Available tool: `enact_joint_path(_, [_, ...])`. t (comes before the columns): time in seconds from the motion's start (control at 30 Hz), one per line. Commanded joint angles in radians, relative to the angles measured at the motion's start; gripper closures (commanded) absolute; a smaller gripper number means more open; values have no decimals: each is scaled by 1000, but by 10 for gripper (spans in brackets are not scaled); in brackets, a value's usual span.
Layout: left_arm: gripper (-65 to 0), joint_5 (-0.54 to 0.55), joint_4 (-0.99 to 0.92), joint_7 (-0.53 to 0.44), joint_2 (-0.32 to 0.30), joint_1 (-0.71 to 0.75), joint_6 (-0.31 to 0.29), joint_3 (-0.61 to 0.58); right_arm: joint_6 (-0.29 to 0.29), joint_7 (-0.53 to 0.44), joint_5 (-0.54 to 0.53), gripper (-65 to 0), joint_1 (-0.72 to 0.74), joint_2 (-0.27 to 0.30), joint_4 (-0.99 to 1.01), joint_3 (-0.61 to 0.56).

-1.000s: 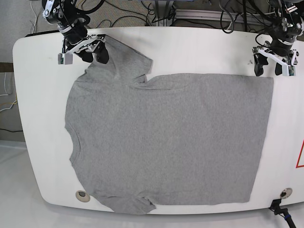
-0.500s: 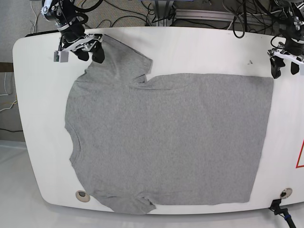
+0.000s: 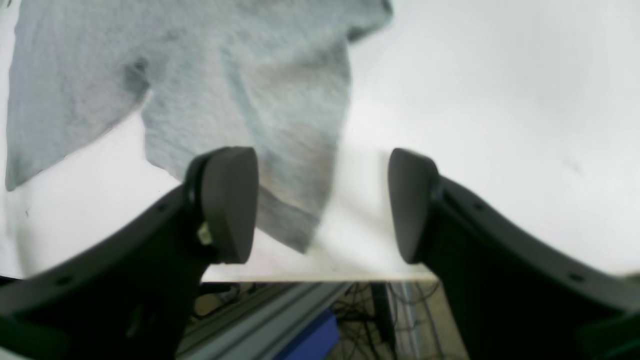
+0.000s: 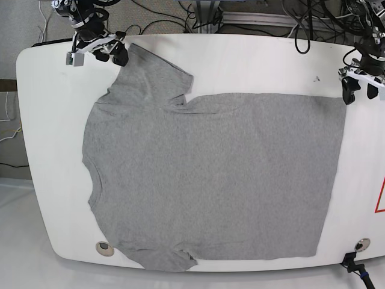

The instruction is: Fold the T-shirt properly

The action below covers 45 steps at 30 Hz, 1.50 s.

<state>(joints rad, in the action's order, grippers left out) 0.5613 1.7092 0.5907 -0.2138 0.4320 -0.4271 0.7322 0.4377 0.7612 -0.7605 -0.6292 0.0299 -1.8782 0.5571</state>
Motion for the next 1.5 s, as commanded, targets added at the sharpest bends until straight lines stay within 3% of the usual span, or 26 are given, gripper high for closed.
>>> enact_joint_path(0.0, [-475, 15, 15, -21, -19, -2, -2, 7, 16, -16, -14, -399, -13, 5, 18, 5])
enact_joint_path(0.6, [-475, 13, 13, -21, -19, -14, -2, 3, 8, -16, -15, -399, -17, -17, 59, -98])
enact_joint_path(0.8, [-475, 13, 13, -21, -19, -14, -2, 3, -27, -16, -15, -399, 42, -18, 61, -108])
enact_joint_path(1.47, [-475, 13, 13, -21, -19, -14, -2, 3, -27, -13, -15, -399, 164, -15, 179, -144])
